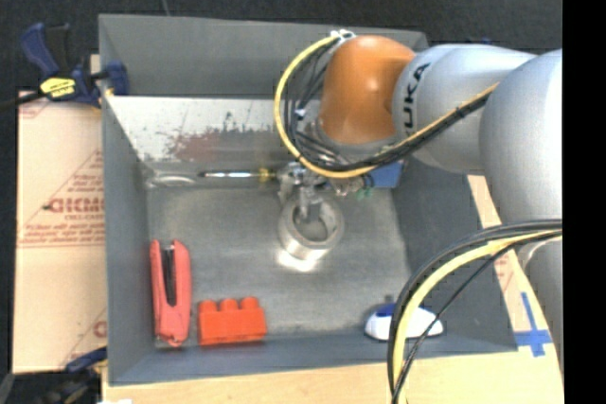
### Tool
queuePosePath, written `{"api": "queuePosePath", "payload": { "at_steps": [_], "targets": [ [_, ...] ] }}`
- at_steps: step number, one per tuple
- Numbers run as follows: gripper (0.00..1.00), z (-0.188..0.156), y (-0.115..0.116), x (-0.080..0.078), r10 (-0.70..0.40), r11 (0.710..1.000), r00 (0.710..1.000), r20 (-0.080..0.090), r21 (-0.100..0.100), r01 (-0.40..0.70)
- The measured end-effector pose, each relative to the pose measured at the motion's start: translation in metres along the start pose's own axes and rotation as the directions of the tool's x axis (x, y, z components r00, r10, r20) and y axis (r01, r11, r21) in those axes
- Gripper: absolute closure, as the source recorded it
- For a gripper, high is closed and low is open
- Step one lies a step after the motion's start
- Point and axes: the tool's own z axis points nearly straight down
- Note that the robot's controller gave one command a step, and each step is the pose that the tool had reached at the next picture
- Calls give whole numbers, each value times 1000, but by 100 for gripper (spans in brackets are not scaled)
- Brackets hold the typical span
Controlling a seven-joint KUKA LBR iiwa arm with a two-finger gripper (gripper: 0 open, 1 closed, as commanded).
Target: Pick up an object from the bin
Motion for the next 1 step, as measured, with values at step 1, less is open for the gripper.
{"api": "queuePosePath", "payload": {
  "at_steps": [1],
  "targets": [
    [100, 0, 0, 0, 1, 1000, 1000, 0, 0, -1]
  ]
}}
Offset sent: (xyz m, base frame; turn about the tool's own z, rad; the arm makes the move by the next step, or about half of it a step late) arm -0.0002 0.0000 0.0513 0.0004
